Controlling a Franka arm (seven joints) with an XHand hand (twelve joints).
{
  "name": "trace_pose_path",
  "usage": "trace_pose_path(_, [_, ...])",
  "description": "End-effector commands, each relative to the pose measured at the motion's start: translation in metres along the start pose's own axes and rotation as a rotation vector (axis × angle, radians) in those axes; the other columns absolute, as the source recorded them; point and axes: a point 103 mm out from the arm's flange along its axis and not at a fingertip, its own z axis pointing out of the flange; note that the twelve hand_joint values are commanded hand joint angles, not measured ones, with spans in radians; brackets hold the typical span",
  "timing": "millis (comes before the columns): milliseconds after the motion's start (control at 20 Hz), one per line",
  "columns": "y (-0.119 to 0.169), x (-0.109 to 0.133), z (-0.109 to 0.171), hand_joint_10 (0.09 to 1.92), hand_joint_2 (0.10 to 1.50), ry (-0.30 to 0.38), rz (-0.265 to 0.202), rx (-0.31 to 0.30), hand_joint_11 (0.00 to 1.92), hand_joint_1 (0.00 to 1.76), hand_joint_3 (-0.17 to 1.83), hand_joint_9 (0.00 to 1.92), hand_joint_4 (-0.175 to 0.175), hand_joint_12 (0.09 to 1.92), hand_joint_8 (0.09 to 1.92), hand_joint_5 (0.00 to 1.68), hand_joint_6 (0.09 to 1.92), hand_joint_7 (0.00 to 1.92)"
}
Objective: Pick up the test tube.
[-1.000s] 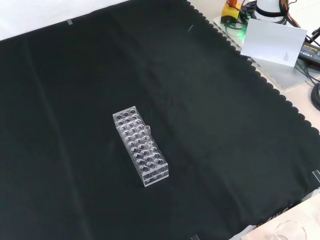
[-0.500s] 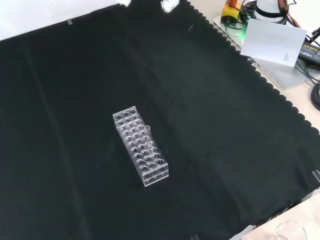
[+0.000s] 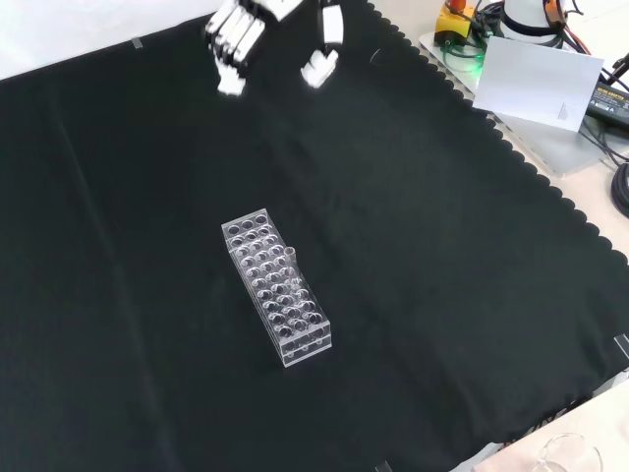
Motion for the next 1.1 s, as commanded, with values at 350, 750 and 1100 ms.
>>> trace_pose_path(350, [0.074, 0.042, 0.061, 0.99, 0.64, 0.018, -0.061, 0.171, 0.00, 0.88, 0.72, 0.22, -0.063, 1.54, 0.88, 0.30, 0.12, 0.24])
trace_pose_path(750, [0.111, 0.061, 0.084, 0.99, 0.64, -0.001, -0.076, 0.232, 0.00, 0.90, 0.72, 0.22, -0.064, 1.55, 0.88, 0.31, 0.12, 0.25])
trace_pose_path(1100, [0.138, 0.076, 0.106, 0.98, 0.65, -0.014, -0.095, 0.280, 0.00, 0.90, 0.72, 0.23, -0.066, 1.55, 0.88, 0.31, 0.12, 0.26])
